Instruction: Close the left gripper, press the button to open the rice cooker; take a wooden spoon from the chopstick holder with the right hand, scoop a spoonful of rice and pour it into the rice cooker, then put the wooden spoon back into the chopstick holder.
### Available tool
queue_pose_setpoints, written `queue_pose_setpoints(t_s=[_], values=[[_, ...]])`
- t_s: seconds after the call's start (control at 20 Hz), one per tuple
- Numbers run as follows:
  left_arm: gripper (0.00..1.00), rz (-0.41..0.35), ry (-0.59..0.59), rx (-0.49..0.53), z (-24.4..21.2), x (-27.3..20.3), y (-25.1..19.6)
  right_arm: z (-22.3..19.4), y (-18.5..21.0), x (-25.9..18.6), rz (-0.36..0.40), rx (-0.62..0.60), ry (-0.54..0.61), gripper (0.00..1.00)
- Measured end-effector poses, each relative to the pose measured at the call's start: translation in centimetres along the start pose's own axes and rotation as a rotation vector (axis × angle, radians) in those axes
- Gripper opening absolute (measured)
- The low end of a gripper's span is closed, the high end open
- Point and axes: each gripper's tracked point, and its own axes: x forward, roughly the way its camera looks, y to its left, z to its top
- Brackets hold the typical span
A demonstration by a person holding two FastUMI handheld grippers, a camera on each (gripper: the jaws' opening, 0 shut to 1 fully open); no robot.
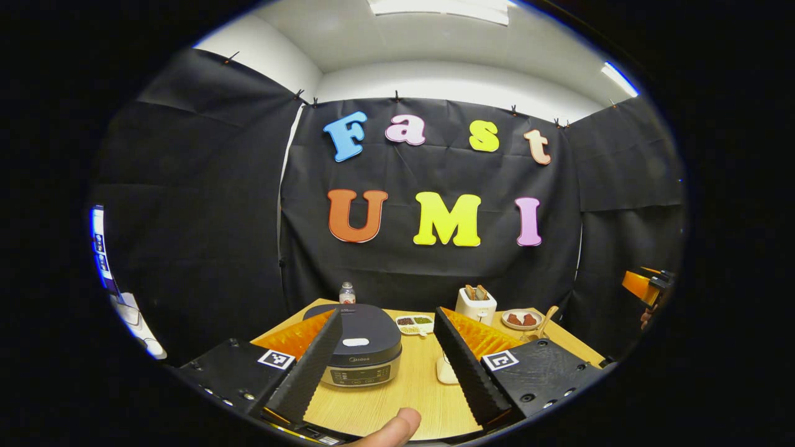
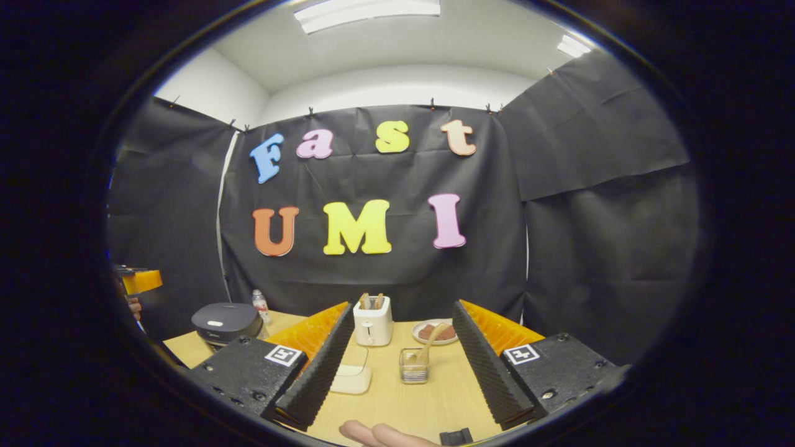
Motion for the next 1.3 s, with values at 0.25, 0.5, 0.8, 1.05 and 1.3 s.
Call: queue_pose_setpoints(t_s=[0.25, 0.5, 0.8, 1.05, 1.3], values=[[0.94, 0.022, -0.002, 0.046, -1.2, 2.0, 1.3, -1.1, -0.6, 0.5, 0.004, 0.010, 0.009, 1.00], [0.49, 0.000, 0.051, -0.003, -3.5, 4.6, 1.5, -2.3, -0.6, 1.0, 0.012, 0.021, 0.019, 1.00], [0.19, 0.007, 0.147, -0.009, -6.8, 9.5, 2.2, -4.2, -0.8, 2.0, 0.023, 0.001, 0.029, 0.97], [0.00, 0.093, 0.357, 0.032, -12.6, 13.6, 4.8, -6.2, -1.3, 2.9, 0.030, -0.024, 0.050, 1.00], [0.00, 0.129, 0.429, 0.013, -14.6, 16.2, 6.0, -8.4, -2.1, 3.9, 0.028, -0.040, 0.094, 1.00]])
